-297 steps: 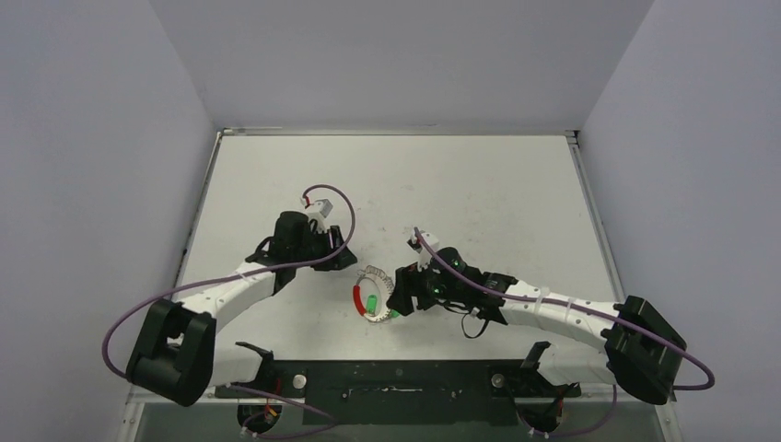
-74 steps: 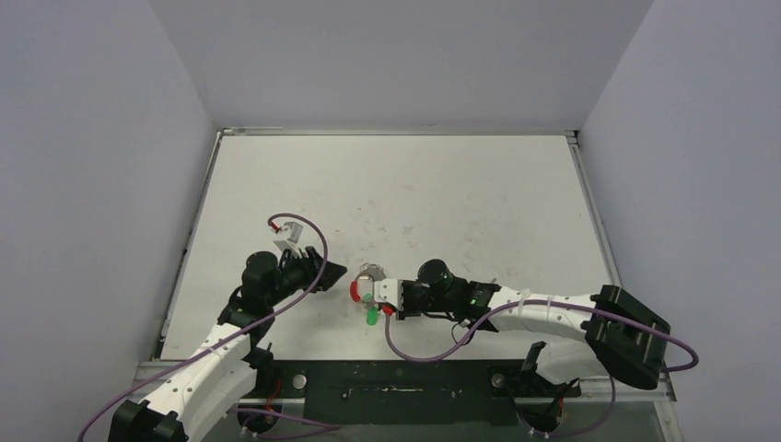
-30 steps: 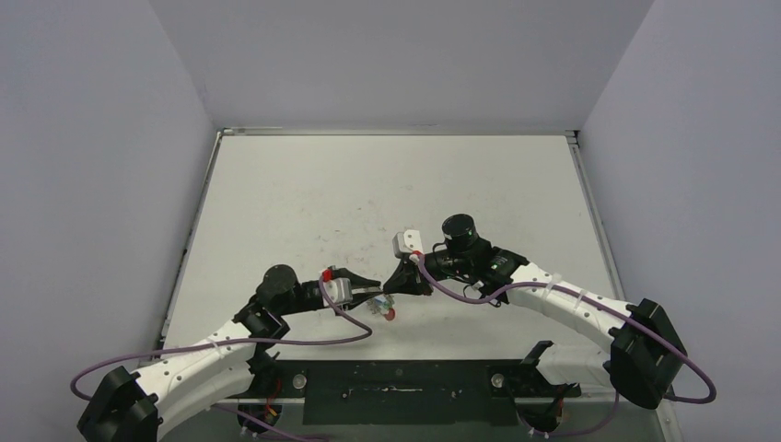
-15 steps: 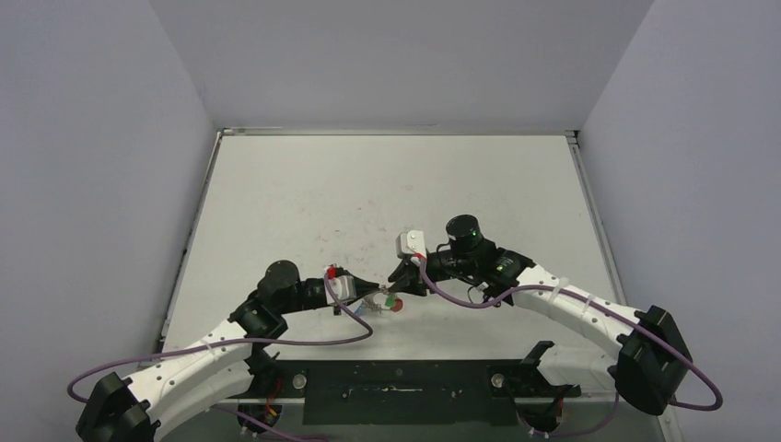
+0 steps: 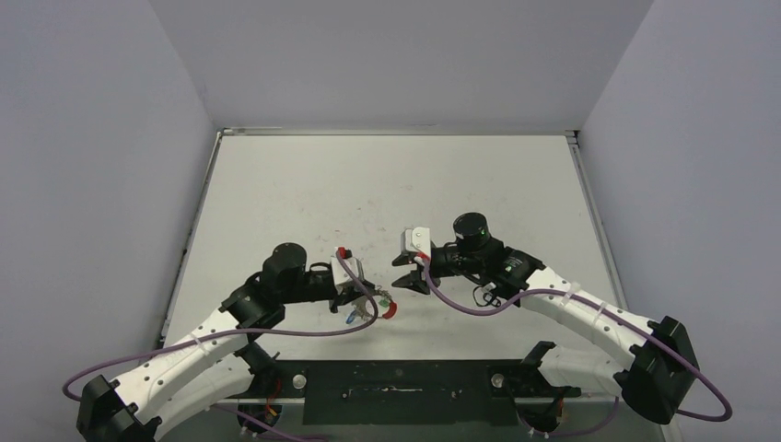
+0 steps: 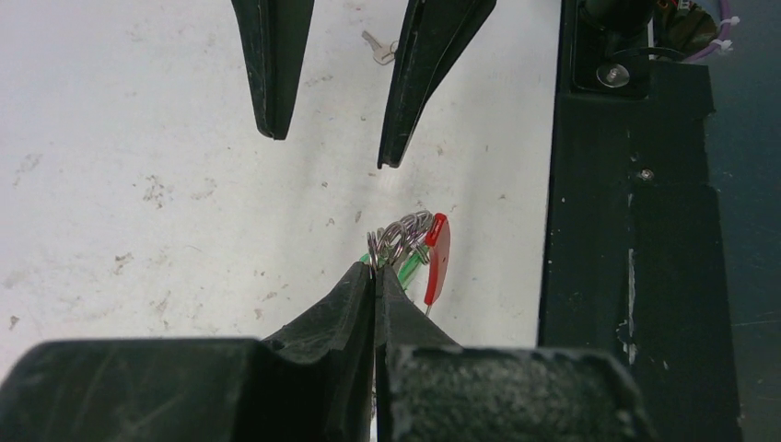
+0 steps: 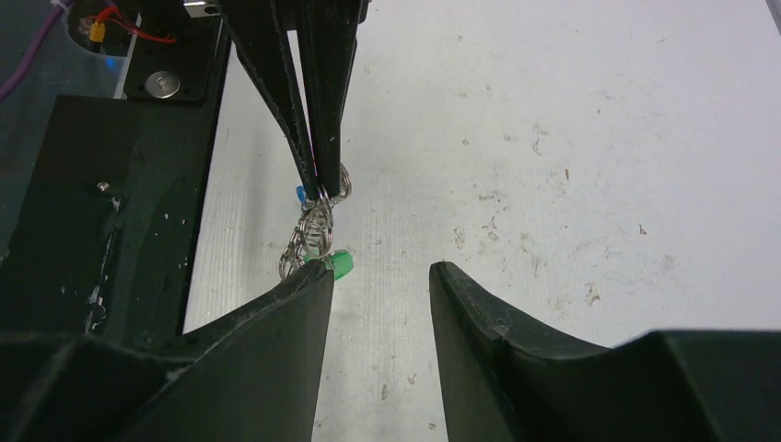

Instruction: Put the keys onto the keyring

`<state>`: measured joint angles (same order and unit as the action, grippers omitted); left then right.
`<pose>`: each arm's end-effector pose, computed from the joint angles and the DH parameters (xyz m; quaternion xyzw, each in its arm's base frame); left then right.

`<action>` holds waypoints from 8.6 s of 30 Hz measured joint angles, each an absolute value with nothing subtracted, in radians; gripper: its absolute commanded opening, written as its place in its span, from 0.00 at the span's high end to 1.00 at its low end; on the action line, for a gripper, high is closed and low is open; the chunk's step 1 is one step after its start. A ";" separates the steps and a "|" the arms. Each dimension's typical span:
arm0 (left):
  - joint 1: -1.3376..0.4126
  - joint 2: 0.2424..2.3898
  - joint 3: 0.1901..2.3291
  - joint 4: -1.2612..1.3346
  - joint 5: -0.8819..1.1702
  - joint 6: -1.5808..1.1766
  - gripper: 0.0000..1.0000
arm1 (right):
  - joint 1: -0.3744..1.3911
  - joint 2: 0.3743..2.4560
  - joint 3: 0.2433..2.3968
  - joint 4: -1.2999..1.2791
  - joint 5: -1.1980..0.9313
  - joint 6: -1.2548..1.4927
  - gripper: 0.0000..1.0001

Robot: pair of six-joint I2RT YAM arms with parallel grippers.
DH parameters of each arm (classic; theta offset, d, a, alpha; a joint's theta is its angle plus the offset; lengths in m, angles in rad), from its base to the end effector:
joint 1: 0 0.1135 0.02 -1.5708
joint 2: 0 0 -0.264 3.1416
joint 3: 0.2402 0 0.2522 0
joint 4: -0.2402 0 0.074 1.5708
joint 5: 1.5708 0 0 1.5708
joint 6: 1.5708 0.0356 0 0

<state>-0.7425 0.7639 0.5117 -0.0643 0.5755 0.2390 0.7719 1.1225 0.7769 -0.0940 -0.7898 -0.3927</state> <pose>0.1197 -0.1361 0.2608 0.5128 0.6063 -0.3627 0.4877 0.1587 0.1897 0.2827 -0.6008 0.5375 0.4122 0.4246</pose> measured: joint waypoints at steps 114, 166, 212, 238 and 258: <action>-0.752 0.578 0.221 0.334 0.434 0.040 1.00 | 0.889 1.236 0.539 0.582 -0.678 0.105 1.00; -0.752 0.573 0.227 0.178 0.416 0.135 1.00 | 0.293 0.887 0.554 -0.619 0.013 0.715 0.46; -0.752 0.574 0.227 0.192 0.442 0.137 1.00 | 0.275 1.102 0.596 -0.577 -0.021 0.638 1.00; -0.752 0.576 0.227 0.191 0.446 0.139 1.00 | 0.707 1.442 0.847 -0.521 -0.075 0.486 0.53; -0.752 0.546 0.227 0.173 0.447 0.140 1.00 | 0.706 1.541 0.897 -0.443 -0.181 0.294 0.51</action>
